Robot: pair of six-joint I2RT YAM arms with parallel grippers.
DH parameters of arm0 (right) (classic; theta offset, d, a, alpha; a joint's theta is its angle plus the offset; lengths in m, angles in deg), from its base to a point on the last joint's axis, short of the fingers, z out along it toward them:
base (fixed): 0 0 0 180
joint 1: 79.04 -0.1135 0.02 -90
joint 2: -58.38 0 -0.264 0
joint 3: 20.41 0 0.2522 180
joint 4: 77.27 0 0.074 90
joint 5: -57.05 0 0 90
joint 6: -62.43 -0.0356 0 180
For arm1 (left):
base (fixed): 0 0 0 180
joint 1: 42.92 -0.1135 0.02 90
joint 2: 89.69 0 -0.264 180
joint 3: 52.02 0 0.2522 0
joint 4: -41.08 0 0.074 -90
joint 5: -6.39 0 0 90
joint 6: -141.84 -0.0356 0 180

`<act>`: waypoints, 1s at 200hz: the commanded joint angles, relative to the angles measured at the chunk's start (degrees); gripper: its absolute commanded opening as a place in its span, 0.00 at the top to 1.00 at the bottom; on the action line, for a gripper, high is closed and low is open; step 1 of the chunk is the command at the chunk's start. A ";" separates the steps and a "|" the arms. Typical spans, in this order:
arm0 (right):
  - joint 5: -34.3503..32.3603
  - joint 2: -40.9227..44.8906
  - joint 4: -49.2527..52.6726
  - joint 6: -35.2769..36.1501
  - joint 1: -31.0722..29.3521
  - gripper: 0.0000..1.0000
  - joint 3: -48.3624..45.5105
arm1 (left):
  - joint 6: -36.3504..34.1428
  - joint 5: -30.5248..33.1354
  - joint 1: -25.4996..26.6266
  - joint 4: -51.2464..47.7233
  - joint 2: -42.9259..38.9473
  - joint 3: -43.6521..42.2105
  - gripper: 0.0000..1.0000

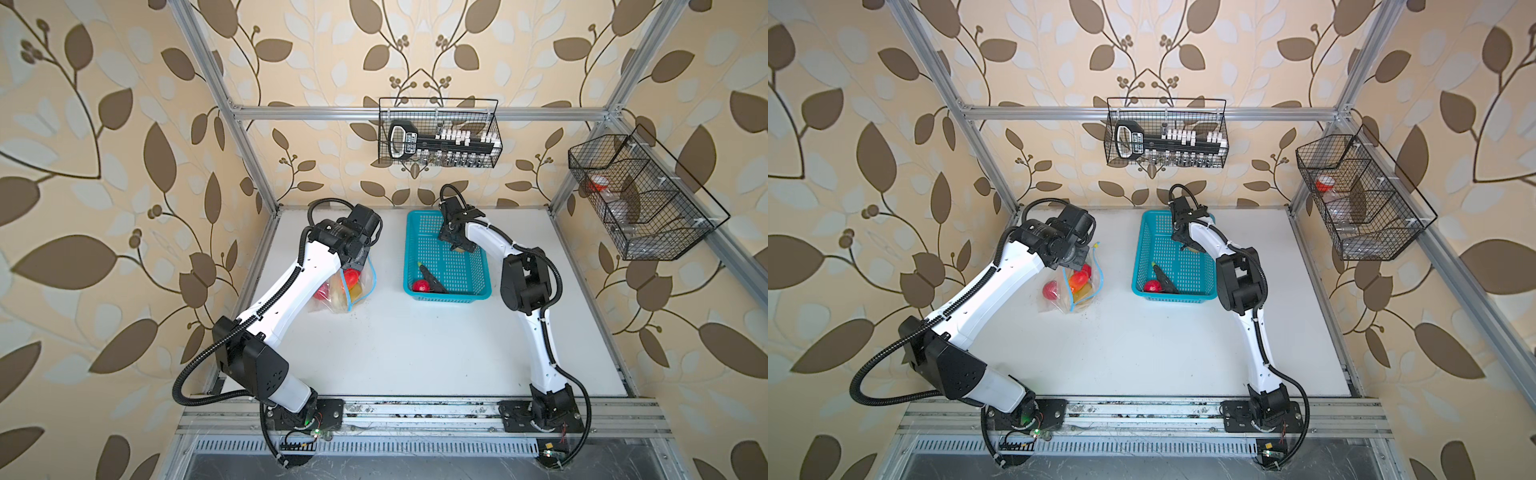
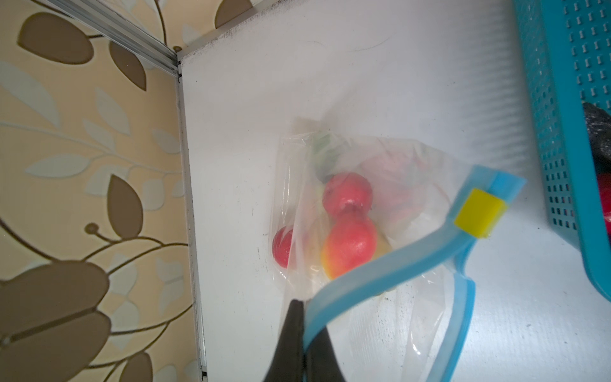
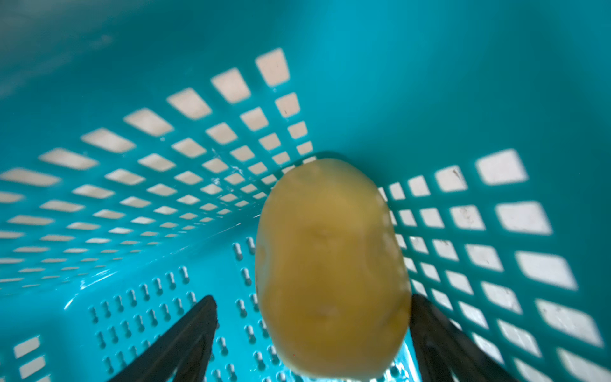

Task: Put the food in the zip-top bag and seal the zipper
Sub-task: 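Lower the right gripper onto the yellow potato and close on it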

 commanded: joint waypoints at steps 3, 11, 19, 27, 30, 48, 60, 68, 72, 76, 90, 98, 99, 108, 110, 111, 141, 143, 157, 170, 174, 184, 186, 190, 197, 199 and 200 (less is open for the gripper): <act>-0.28 -2.45 0.34 -1.10 0.39 0.11 1.86 | -0.07 1.61 -0.77 -0.12 -0.16 1.05 1.00; -0.07 -2.79 0.30 -1.21 0.48 0.11 1.97 | -0.07 1.65 -0.79 -0.05 -0.16 1.05 1.00; 0.07 -3.02 0.04 -1.33 0.55 0.12 1.98 | -0.07 1.69 -0.81 -0.09 -0.14 1.04 1.00; 0.25 -3.20 -0.25 -1.33 0.57 0.13 1.88 | -0.07 1.71 -0.80 -0.04 -0.16 1.01 1.00; 0.39 -3.29 -0.41 -1.39 0.51 0.13 1.82 | -0.07 1.68 -0.79 -0.04 -0.08 1.03 1.00; 1.26 -2.93 -1.62 -1.29 0.67 0.19 1.16 | -0.07 1.87 -0.79 -0.04 0.01 1.01 1.00; 1.38 -2.06 -2.97 -1.53 0.57 0.20 -0.12 | -0.14 2.04 -0.79 -0.04 0.17 1.01 1.00; 1.26 -1.49 -3.82 -1.59 0.57 0.20 -1.01 | -0.08 2.14 -0.79 -0.04 0.34 1.04 1.00; 1.18 -1.20 -4.17 -1.60 0.57 0.20 -1.28 | -0.07 2.21 -0.79 -0.04 0.45 1.17 1.00; 1.05 -1.00 -4.42 -1.68 0.57 0.20 -1.43 | -0.07 2.23 -0.83 -0.10 0.46 1.14 1.00; 0.44 -0.84 -4.77 -1.61 0.66 0.18 -1.25 | -0.07 2.32 -0.85 -0.21 0.75 1.36 1.00; 0.42 -1.07 -4.92 -1.46 0.63 0.18 -0.84 | -0.08 2.32 -0.91 -0.21 0.79 1.33 1.00; 0.38 -1.13 -4.94 -1.46 0.65 0.18 -0.75 | -0.08 2.38 -0.89 -0.21 0.84 1.32 1.00; 0.55 -1.64 -4.80 -1.30 0.64 0.17 0.04 | -0.07 2.48 -0.88 -0.21 0.89 1.35 1.00; 0.59 -1.80 -4.79 -1.29 0.65 0.17 0.26 | -0.07 2.47 -0.88 -0.21 0.89 1.34 1.00; 0.59 -1.93 -4.70 -1.24 0.61 0.17 0.37 | -0.07 2.50 -0.88 -0.21 0.94 1.32 1.00; 0.90 -3.63 -4.03 -1.35 0.61 0.15 2.67 | -0.07 2.57 -0.88 -0.36 1.16 1.59 1.00; 0.94 -3.64 -4.13 -1.32 0.67 0.15 2.67 | -0.07 2.56 -0.88 -0.38 1.20 1.57 1.00; 0.99 -3.65 -4.60 -1.34 0.66 0.20 2.50 | -0.03 2.62 -0.89 -0.47 1.24 1.75 1.00; 1.11 -3.35 -5.10 -1.33 0.63 0.26 2.09 | 0.01 2.80 -0.88 -0.47 1.24 1.76 1.00; 1.14 -3.16 -5.28 -1.35 0.65 0.28 1.85 | -0.02 2.85 -0.92 -0.47 1.29 1.69 1.00; 1.02 -2.45 -5.88 -1.39 0.59 0.29 1.03 | -0.07 2.90 -0.88 -0.39 1.32 1.62 1.00; 1.04 -2.25 -6.15 -1.40 0.64 0.29 0.81 | -0.05 2.93 -0.90 -0.39 1.28 1.58 1.00; 1.24 -1.87 -6.69 -1.32 0.61 0.30 0.19 | -0.02 2.93 -0.92 -0.39 1.25 1.61 1.00; 1.37 -1.11 -7.42 -1.22 0.70 0.32 -0.91 | 0.00 2.86 -0.92 -0.39 1.29 1.58 1.00; 1.39 -0.88 -7.64 -1.25 0.60 0.33 -1.23 | 0.01 2.87 -0.95 -0.39 1.26 1.57 1.00; 1.43 -0.81 -7.75 -1.27 0.63 0.33 -1.39 | 0.01 2.88 -0.96 -0.39 1.25 1.57 1.00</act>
